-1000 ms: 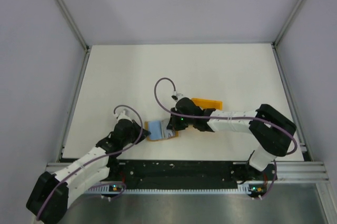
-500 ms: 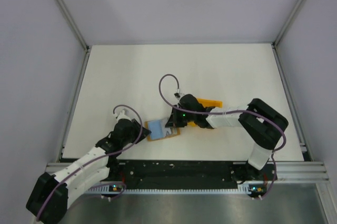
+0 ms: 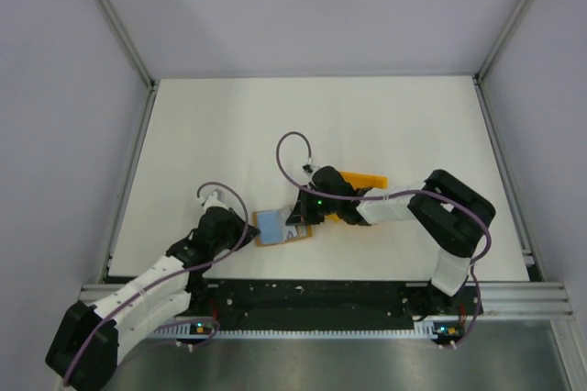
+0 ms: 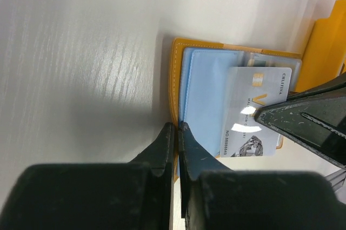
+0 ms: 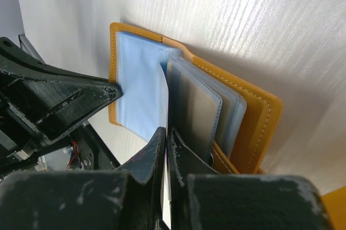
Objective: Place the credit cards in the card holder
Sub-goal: Insert the credit card into the card holder.
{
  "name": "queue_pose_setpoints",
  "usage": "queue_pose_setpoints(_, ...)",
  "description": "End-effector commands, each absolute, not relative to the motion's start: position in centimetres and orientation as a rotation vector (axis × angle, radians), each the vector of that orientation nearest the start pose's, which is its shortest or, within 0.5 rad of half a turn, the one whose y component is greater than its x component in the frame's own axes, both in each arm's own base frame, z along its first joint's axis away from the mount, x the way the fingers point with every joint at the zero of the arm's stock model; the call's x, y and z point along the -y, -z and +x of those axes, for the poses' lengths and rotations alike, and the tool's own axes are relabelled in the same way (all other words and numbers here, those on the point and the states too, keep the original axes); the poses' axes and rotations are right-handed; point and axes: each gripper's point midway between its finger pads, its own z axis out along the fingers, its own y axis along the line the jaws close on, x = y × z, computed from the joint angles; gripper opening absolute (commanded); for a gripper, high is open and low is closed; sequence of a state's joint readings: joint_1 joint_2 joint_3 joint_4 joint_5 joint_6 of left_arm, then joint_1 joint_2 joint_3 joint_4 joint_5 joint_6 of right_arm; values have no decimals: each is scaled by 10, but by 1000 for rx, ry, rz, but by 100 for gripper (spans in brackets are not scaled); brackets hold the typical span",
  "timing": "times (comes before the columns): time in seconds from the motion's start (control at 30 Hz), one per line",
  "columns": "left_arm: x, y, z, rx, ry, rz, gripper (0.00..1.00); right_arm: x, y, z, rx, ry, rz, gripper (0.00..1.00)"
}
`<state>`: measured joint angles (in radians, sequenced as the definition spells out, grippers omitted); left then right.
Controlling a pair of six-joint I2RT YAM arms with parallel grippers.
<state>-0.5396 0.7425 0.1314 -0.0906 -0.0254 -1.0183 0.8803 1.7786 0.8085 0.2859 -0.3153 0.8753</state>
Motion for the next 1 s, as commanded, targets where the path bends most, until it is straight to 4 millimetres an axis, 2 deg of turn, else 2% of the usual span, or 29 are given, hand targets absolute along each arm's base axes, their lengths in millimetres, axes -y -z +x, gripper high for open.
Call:
queue_pose_setpoints(0.0, 141, -13, 183, -2371, 686, -561, 0, -374, -36, 219, -2537, -1093, -165, 0)
queue_pose_setpoints(0.2, 144, -15, 183, -2368, 710, -533, 0, -382, -29, 227, -2533, -1088, -148, 0)
queue_pose_setpoints(0.37, 146, -14, 181, -2369, 726, -523, 0, -375, -26, 235, -2526, -1031, -68, 0)
queue_pose_setpoints(0.5, 148, -14, 181, -2361, 748, -535, 0, -372, -13, 226, -2576, -1031, -19, 0)
queue_pose_setpoints(0.7, 150, -15, 183, -2345, 762, -545, 0, -380, -2, 203, -2648, -1046, -31, 0)
queue_pose_setpoints(0.97, 150, -16, 185, -2338, 771, -550, 0, -393, 8, 181, -2721, -1037, -166, 0)
